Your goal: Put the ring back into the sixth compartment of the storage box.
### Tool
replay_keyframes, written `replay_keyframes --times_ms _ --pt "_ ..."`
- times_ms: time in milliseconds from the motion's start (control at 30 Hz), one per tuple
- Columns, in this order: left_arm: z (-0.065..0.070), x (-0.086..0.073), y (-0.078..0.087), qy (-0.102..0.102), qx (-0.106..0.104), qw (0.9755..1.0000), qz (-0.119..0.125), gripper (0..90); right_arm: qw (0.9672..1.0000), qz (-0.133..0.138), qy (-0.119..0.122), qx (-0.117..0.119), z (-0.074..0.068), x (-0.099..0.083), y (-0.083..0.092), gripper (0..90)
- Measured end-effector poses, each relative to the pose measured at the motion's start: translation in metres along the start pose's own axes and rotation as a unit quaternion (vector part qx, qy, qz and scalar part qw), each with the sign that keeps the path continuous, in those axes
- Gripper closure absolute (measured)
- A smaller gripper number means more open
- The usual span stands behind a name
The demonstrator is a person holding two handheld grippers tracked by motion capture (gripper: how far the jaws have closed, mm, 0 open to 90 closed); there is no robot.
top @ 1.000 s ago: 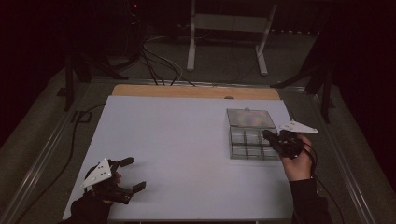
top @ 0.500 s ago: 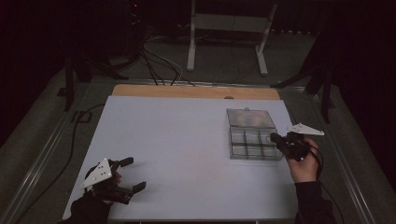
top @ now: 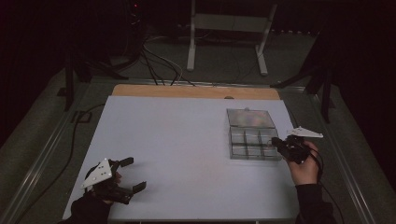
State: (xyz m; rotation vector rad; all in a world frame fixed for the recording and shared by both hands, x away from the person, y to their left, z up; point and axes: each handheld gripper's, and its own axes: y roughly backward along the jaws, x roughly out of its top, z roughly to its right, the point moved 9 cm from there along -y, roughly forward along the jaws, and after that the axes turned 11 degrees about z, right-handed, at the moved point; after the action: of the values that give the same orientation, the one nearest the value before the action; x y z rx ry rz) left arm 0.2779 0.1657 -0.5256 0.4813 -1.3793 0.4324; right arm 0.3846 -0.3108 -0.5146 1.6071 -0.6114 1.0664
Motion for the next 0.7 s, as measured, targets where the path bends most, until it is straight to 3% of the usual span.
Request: replay_keyframes --times_ms 700 --pt "0.000 0.001 0.000 0.002 -0.002 1.0000 0.003 0.8 0.9980 -0.062 -0.014 -0.001 0.006 -0.023 -0.014 86.5"
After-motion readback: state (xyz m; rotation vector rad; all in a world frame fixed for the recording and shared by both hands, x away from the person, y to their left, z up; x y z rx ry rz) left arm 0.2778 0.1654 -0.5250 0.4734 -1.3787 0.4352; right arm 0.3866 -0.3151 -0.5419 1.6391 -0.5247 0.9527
